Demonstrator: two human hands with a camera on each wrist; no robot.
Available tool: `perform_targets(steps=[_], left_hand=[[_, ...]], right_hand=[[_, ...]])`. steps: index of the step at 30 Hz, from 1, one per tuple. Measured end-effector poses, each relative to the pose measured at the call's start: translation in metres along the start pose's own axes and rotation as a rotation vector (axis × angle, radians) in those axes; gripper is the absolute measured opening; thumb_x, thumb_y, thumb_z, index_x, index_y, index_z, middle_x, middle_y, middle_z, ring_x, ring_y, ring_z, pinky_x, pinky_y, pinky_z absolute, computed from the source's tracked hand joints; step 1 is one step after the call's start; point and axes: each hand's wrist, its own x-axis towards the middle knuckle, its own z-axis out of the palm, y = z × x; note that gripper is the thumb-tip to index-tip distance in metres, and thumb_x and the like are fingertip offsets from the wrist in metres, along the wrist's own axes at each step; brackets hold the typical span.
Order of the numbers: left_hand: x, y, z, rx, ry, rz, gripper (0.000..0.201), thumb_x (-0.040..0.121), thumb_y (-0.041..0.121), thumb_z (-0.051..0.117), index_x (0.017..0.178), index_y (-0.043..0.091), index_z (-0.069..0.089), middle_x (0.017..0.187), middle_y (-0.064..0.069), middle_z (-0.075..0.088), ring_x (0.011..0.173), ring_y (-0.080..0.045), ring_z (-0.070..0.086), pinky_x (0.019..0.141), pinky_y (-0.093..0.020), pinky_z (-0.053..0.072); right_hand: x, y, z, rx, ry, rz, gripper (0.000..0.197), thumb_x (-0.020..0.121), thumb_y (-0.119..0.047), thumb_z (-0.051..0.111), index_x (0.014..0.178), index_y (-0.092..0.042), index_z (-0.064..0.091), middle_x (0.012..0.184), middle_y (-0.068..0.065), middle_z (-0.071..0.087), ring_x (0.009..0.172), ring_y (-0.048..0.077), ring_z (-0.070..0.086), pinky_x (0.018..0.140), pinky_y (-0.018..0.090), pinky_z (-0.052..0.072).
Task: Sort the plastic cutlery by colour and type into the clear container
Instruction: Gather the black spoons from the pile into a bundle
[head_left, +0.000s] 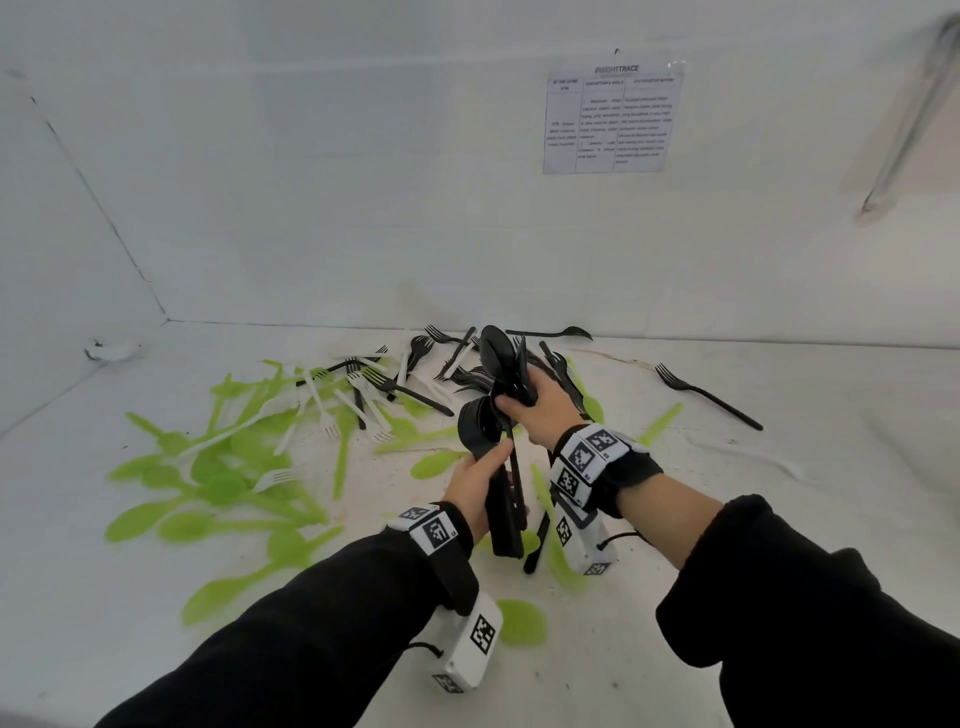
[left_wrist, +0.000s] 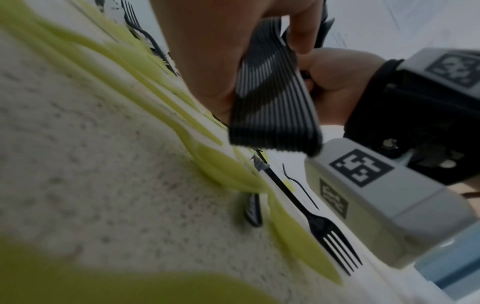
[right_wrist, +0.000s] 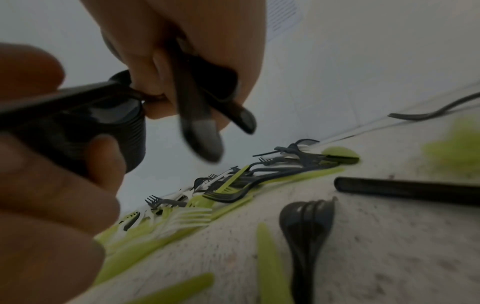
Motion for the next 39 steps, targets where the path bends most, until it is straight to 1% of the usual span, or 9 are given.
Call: perform_targets(steps=[2, 5, 11, 15, 23, 28, 33, 36, 39], left_hand=[[-0.004, -0.003, 0.006, -0.003, -0.037, 0.011, 0.015, 0.093, 0.025, 0.056, 0.092, 0.012, 0.05, 0.074, -0.007, 0.041, 0.06, -0.022, 0.049, 0.051, -0.033, 0.049], [-0.006, -0.008, 0.012, -0.026, -0.079, 0.034, 0.013, 0.094, 0.02, 0.053, 0.094, 0.008, 0.049, 0.072, -0.006, 0.046, 0.055, -0.018, 0.048, 0.053, -0.029, 0.046], [-0.008, -0.017, 0.021, -0.074, -0.101, 0.056, 0.01, 0.095, 0.015, 0.051, 0.088, 0.007, 0.05, 0.071, -0.007, 0.049, 0.055, -0.022, 0.052, 0.053, -0.033, 0.048], [-0.006, -0.022, 0.025, -0.092, -0.055, 0.1, 0.011, 0.094, 0.009, 0.051, 0.084, 0.004, 0.049, 0.07, -0.007, 0.049, 0.047, -0.017, 0.052, 0.046, -0.027, 0.049], [0.0, -0.019, 0.016, -0.189, 0.085, 0.19, 0.003, 0.095, 0.009, 0.051, 0.092, 0.007, 0.051, 0.078, -0.008, 0.053, 0.062, -0.022, 0.051, 0.057, -0.034, 0.048], [-0.003, -0.014, 0.007, -0.23, 0.088, 0.199, 0.028, 0.095, 0.005, 0.048, 0.122, 0.001, 0.05, 0.108, -0.019, 0.06, 0.082, -0.027, 0.062, 0.056, -0.034, 0.057], [-0.008, -0.018, -0.007, -0.157, 0.125, 0.202, 0.034, 0.09, -0.003, 0.05, 0.124, -0.008, 0.05, 0.106, -0.023, 0.061, 0.085, -0.031, 0.061, 0.087, -0.046, 0.049], [-0.012, -0.02, -0.012, -0.132, 0.159, 0.205, 0.034, 0.09, -0.002, 0.052, 0.123, -0.009, 0.051, 0.106, -0.024, 0.061, 0.085, -0.032, 0.061, 0.086, -0.046, 0.05], [-0.018, -0.023, -0.017, -0.116, 0.134, 0.194, 0.034, 0.092, 0.0, 0.051, 0.125, -0.007, 0.049, 0.116, -0.027, 0.058, 0.088, -0.032, 0.061, 0.077, -0.04, 0.052]], right_hand=[[-0.006, 0.0, -0.001, 0.012, 0.007, -0.018, 0.041, 0.085, -0.015, 0.066, 0.124, -0.008, 0.055, 0.114, 0.007, 0.064, 0.106, 0.02, 0.058, 0.081, 0.014, 0.039], [-0.011, 0.003, -0.003, 0.003, 0.009, -0.016, 0.039, 0.081, -0.017, 0.071, 0.117, -0.008, 0.06, 0.113, 0.009, 0.066, 0.108, 0.022, 0.058, 0.087, 0.02, 0.038], [-0.02, 0.016, -0.011, 0.025, 0.008, 0.033, 0.033, 0.077, -0.021, 0.074, 0.106, -0.009, 0.063, 0.083, -0.003, 0.061, 0.082, 0.013, 0.056, 0.072, 0.019, 0.041], [-0.027, 0.024, -0.012, 0.059, -0.019, 0.097, 0.028, 0.082, -0.025, 0.069, 0.103, -0.012, 0.057, 0.086, -0.001, 0.061, 0.082, 0.013, 0.055, 0.079, 0.025, 0.044], [-0.046, 0.018, -0.007, 0.085, -0.146, 0.099, 0.022, 0.088, -0.011, 0.051, 0.11, -0.013, 0.049, 0.088, 0.001, 0.051, 0.057, 0.015, 0.048, 0.05, 0.025, 0.043], [-0.065, 0.011, 0.009, 0.025, -0.114, 0.095, 0.026, 0.085, -0.016, 0.058, 0.11, -0.009, 0.058, 0.089, 0.002, 0.058, 0.096, 0.026, 0.06, 0.088, 0.04, 0.052], [-0.081, 0.004, 0.021, -0.101, -0.081, 0.056, 0.024, 0.085, -0.01, 0.055, 0.107, -0.002, 0.062, 0.107, 0.016, 0.063, 0.104, 0.03, 0.057, 0.093, 0.034, 0.045], [-0.091, 0.003, 0.028, -0.074, -0.051, 0.087, 0.022, 0.085, -0.01, 0.056, 0.104, -0.002, 0.063, 0.098, 0.012, 0.065, 0.101, 0.03, 0.059, 0.093, 0.037, 0.045], [-0.1, 0.004, 0.027, -0.017, 0.057, 0.146, 0.012, 0.084, -0.015, 0.06, 0.093, -0.008, 0.06, 0.081, -0.001, 0.057, 0.086, 0.019, 0.055, 0.075, 0.021, 0.042]])
